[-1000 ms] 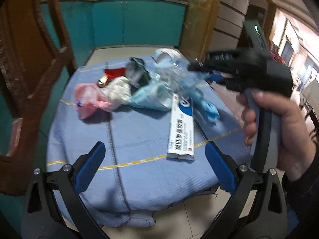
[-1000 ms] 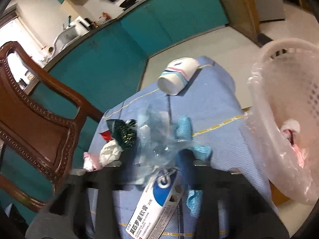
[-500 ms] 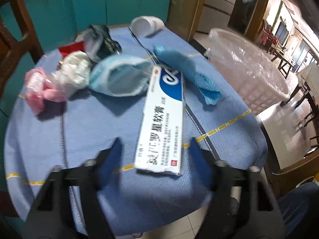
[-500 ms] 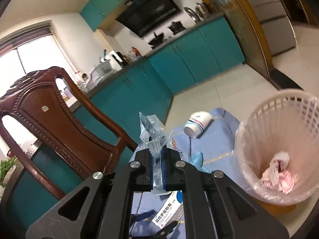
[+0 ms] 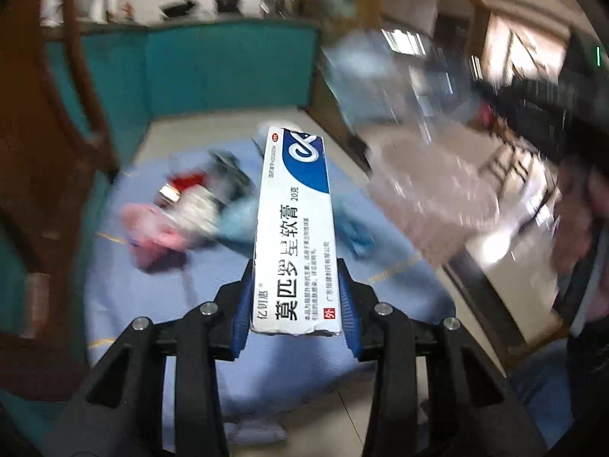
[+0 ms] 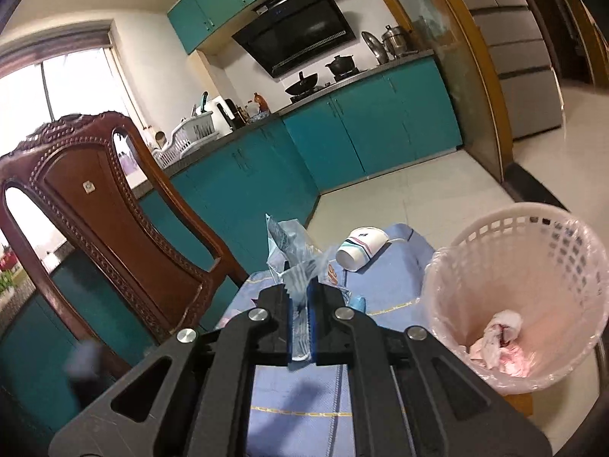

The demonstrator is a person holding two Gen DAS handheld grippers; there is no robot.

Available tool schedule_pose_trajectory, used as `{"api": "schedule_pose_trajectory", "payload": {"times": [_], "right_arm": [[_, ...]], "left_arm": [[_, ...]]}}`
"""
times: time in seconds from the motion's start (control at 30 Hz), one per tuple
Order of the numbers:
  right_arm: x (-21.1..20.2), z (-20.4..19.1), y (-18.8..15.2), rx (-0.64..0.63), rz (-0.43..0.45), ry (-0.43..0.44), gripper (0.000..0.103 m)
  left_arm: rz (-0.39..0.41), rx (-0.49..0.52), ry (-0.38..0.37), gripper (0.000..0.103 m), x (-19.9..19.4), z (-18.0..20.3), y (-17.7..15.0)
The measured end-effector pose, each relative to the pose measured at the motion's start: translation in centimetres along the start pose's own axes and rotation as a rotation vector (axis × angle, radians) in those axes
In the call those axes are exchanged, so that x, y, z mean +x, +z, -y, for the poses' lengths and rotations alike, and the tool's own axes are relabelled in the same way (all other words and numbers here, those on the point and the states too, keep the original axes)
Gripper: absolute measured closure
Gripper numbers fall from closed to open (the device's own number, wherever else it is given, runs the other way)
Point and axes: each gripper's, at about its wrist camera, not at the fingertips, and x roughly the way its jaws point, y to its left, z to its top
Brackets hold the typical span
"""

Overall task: Collect trash
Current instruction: 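Carry the clear plastic bag into the basket and open the right tool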

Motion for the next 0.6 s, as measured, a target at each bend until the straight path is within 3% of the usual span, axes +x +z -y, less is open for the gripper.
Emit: {"api": "schedule_pose_trajectory", "payload": {"times": [0.1, 0.17, 0.37, 0.6], "right_arm": [[-0.1, -0.7, -0.6, -0.033, -0.006, -0.016, 0.096], [0.3, -1.5, -1.1, -0.070, -0.020, -0.030, 0.096], [2.2, -3.0, -2.6, -0.133, -0.093, -0.056, 0.096], [2.4, -3.6, -3.1, -0.164, -0.105, -0.070, 0.096]], "left_arm": [[0.088, -0.032, 0.100, 0.063, -2.9, -2.2, 0.9], [0.098, -0.057, 0.141, 0.063, -3.5, -3.7, 1.1], [0.062, -0.145, 0.165, 0.063, -3.3, -6.5, 1.1], [0.062, -0.149, 0.157, 0.063, -3.5, -6.7, 1.4]]}}
